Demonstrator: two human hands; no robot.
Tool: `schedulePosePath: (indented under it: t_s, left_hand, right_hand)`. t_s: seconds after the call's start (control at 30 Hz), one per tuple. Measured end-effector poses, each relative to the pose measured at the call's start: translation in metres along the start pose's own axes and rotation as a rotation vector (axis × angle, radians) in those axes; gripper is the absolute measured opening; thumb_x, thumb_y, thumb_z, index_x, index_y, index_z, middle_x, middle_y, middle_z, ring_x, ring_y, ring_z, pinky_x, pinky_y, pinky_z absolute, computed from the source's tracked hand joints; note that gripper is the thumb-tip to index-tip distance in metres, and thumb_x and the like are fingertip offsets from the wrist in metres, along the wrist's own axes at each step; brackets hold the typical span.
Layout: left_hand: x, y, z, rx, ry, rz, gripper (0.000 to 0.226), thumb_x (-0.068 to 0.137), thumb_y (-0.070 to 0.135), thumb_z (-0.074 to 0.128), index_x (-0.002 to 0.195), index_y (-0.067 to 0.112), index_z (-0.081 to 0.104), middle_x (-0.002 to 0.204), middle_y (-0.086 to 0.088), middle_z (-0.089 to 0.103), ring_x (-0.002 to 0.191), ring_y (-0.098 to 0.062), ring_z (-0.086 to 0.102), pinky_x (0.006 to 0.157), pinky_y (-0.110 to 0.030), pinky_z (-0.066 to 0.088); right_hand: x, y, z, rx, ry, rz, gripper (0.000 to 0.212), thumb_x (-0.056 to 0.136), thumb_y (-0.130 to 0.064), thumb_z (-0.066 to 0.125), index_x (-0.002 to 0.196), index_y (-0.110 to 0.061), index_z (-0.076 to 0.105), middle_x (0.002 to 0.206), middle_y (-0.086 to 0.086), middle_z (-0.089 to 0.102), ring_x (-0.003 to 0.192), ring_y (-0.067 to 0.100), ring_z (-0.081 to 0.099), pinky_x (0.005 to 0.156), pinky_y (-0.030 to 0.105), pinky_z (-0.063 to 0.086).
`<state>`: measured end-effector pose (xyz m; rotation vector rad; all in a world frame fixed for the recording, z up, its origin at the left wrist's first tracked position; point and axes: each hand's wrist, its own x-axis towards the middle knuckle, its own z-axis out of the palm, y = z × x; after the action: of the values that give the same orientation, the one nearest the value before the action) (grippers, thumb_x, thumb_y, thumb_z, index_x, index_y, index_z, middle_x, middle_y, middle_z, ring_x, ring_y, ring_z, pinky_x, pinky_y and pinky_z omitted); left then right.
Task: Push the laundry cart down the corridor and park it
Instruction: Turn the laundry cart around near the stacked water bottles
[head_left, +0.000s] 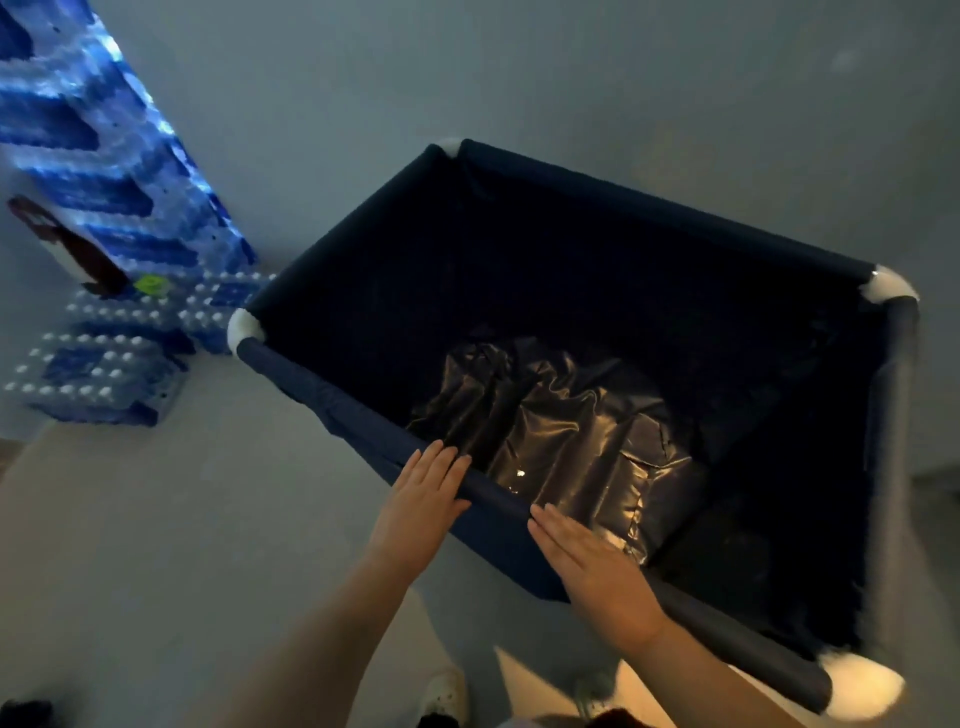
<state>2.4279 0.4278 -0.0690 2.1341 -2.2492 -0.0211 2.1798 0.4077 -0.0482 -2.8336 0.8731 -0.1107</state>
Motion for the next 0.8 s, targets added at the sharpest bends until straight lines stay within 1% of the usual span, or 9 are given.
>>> schedulePosePath:
  t_s: [0.03,0.1,0.17,0.23,0.33,0.43,0.53,0.73,0.8]
  left_hand:
    - [0.003,-0.008,0.001,0.007,0.005,0.023,0.060,0.071,0.032,0.078,0.122,0.007,0.058,0.120,-0.013,0.062,0.117,-0.031,0.054,0.099,-0.049,0.040]
    - [0.008,-0.024,0.002,0.023,0.025,0.091,0.059,0.075,0.034,0.073,0.124,0.008,0.056,0.120,-0.015,0.061,0.116,-0.033,0.054,0.100,-0.049,0.039]
    - [0.016,-0.038,0.005,0.038,0.060,0.176,0.057,0.079,0.035,0.069,0.128,0.009,0.053,0.120,-0.015,0.061,0.115,-0.033,0.054,0.101,-0.049,0.038]
    - [0.023,-0.048,0.008,0.047,0.108,0.290,0.048,0.087,0.035,0.058,0.129,0.012,0.052,0.121,-0.012,0.062,0.115,-0.031,0.055,0.101,-0.048,0.038]
    - [0.029,-0.054,0.012,0.013,0.142,0.400,0.047,0.089,0.031,0.036,0.130,0.013,0.051,0.121,-0.010,0.062,0.113,-0.028,0.056,0.103,-0.045,0.036]
    - [0.028,-0.056,0.018,-0.092,0.204,0.387,0.043,0.089,0.028,0.038,0.129,0.013,0.047,0.115,-0.011,0.062,0.110,-0.029,0.053,0.105,-0.043,0.029]
    - [0.030,-0.057,0.022,-0.147,0.262,0.391,0.041,0.088,0.026,0.041,0.125,0.012,0.047,0.111,-0.013,0.062,0.109,-0.027,0.047,0.105,-0.044,0.028]
    - [0.027,-0.048,0.021,-0.163,0.280,0.400,0.040,0.086,0.023,0.043,0.123,0.010,0.048,0.110,-0.015,0.062,0.107,-0.029,0.046,0.103,-0.045,0.029]
    - [0.024,-0.043,0.019,-0.165,0.260,0.393,0.040,0.086,0.023,0.043,0.123,0.009,0.048,0.109,-0.015,0.062,0.106,-0.030,0.049,0.102,-0.045,0.031]
  right_hand:
    - [0.001,-0.002,0.000,-0.003,-0.013,0.055,0.087,0.041,-0.001,0.090,0.123,-0.007,0.061,0.131,0.007,0.058,0.117,0.018,0.056,0.089,0.031,0.050]
    - [-0.001,-0.003,-0.001,-0.032,-0.033,0.149,0.086,0.047,-0.005,0.091,0.126,-0.007,0.058,0.132,0.008,0.056,0.119,0.020,0.054,0.092,0.032,0.049]
    - [-0.008,-0.004,0.000,-0.076,-0.031,0.222,0.085,0.053,-0.003,0.087,0.130,-0.007,0.054,0.136,0.009,0.053,0.124,0.023,0.050,0.106,0.034,0.035]
    - [-0.019,-0.009,0.007,-0.097,0.018,0.329,0.087,0.056,0.009,0.076,0.136,-0.006,0.046,0.141,0.011,0.047,0.131,0.026,0.041,0.111,0.037,0.021]
    - [-0.032,-0.030,0.024,-0.025,0.128,0.575,0.097,0.053,0.022,0.061,0.142,-0.009,0.036,0.144,0.010,0.043,0.137,0.024,0.029,0.113,0.036,0.015]
    - [-0.036,-0.042,0.043,0.070,0.199,0.748,0.103,0.049,0.026,0.060,0.141,-0.012,0.034,0.140,0.010,0.048,0.134,0.025,0.030,0.114,0.036,0.010]
    - [-0.038,-0.034,0.051,0.071,0.239,0.728,0.098,0.052,0.026,0.058,0.140,-0.013,0.036,0.140,0.008,0.046,0.134,0.023,0.031,0.115,0.034,0.010]
    - [-0.054,-0.021,0.057,-0.033,0.265,0.643,0.087,0.066,0.022,0.033,0.144,-0.016,0.029,0.146,0.002,0.033,0.141,0.015,0.017,0.115,0.031,0.008]
    - [-0.058,-0.019,0.058,-0.040,0.265,0.637,0.089,0.062,0.023,0.042,0.142,-0.015,0.033,0.145,0.002,0.033,0.141,0.016,0.018,0.115,0.031,0.009]
